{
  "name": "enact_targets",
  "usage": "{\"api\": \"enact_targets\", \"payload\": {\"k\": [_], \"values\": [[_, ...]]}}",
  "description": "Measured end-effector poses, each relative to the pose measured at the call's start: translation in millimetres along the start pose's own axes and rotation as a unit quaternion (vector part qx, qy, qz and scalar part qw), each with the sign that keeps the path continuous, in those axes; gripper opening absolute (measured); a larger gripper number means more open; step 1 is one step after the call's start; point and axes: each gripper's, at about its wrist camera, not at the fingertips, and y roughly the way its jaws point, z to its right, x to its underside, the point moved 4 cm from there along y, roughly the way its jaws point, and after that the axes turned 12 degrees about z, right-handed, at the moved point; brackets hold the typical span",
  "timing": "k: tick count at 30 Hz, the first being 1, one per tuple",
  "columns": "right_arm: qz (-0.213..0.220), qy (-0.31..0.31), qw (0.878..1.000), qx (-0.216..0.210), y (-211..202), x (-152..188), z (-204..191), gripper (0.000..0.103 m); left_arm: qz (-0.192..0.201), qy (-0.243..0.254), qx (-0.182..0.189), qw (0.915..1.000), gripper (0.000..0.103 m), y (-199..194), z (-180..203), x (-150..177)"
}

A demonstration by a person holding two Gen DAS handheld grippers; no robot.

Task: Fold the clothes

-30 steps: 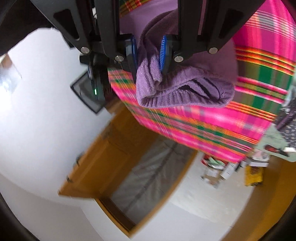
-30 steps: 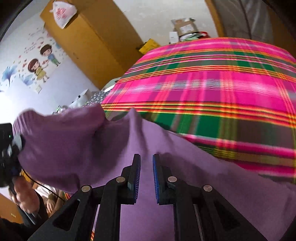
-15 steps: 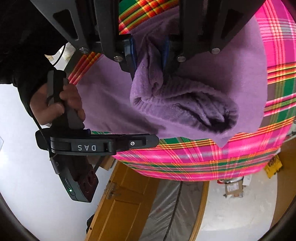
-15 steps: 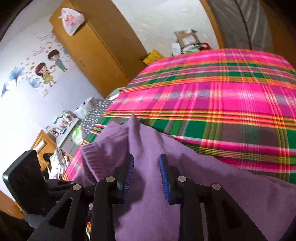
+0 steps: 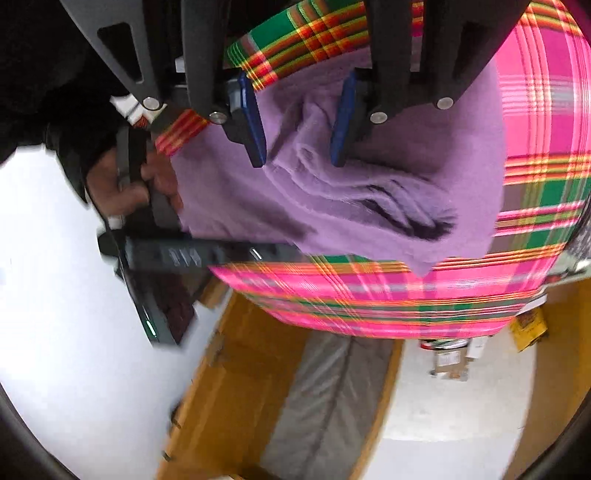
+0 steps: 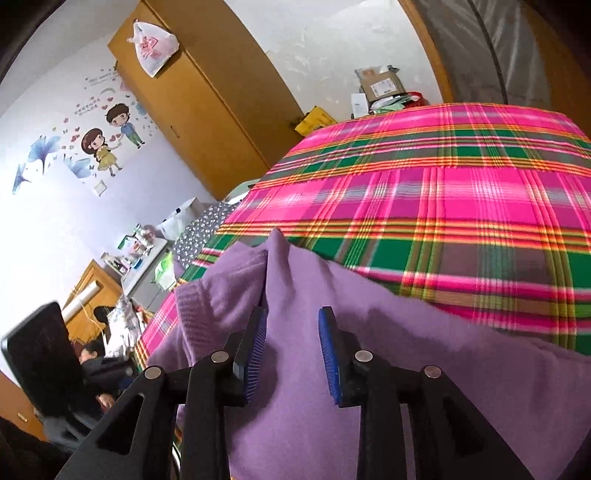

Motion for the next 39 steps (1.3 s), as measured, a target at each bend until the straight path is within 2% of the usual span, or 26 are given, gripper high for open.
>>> {"api": "enact_targets", "payload": {"k": [5,9,11,14,21,25,28,31,34,36,39], "values": [[-0.001,-0.014,1.0,-0.023,-14,17,-12,0.03,0.035,-0.07,-0.077,0.994,0.038,-8,-47,-13],[-0.007,-0.025,0.998,-0.055,-21,30,-25,0.03,0.039,-0.141,-0.089,0.9852,0.039,1,-79,-16],[-0.012,-0.028,0.997,-0.064,-21,36,-29,0.03,0.034,-0.168,-0.077,0.9822,0.039,12,-86,-18],[-0.019,-0.028,0.997,-0.062,-20,44,-28,0.03,0.022,-0.182,-0.046,0.9819,0.039,30,-83,-23],[-0.004,-0.003,0.999,-0.032,-30,41,-5,0.03,-0.021,-0.149,0.058,0.9869,0.039,84,-29,-36],[0.002,0.007,1.0,-0.016,-35,39,5,0.03,-0.022,-0.142,0.073,0.9868,0.039,76,-18,-33],[0.007,0.014,1.0,-0.018,-36,38,8,0.033,0.005,-0.138,0.043,0.9895,0.039,47,-27,-31],[0.007,0.027,0.999,-0.03,-29,35,8,0.04,0.031,-0.131,-0.024,0.9906,0.039,17,-49,-23],[-0.003,0.043,0.998,-0.046,-14,31,9,0.042,0.049,-0.135,-0.101,0.9844,0.039,-13,-76,-10],[-0.015,0.049,0.998,-0.046,-1,31,9,0.043,0.058,-0.149,-0.141,0.9769,0.039,-30,-94,0],[-0.031,0.049,0.997,-0.055,9,35,4,0.043,0.053,-0.168,-0.17,0.9694,0.039,-40,-111,13]]}}
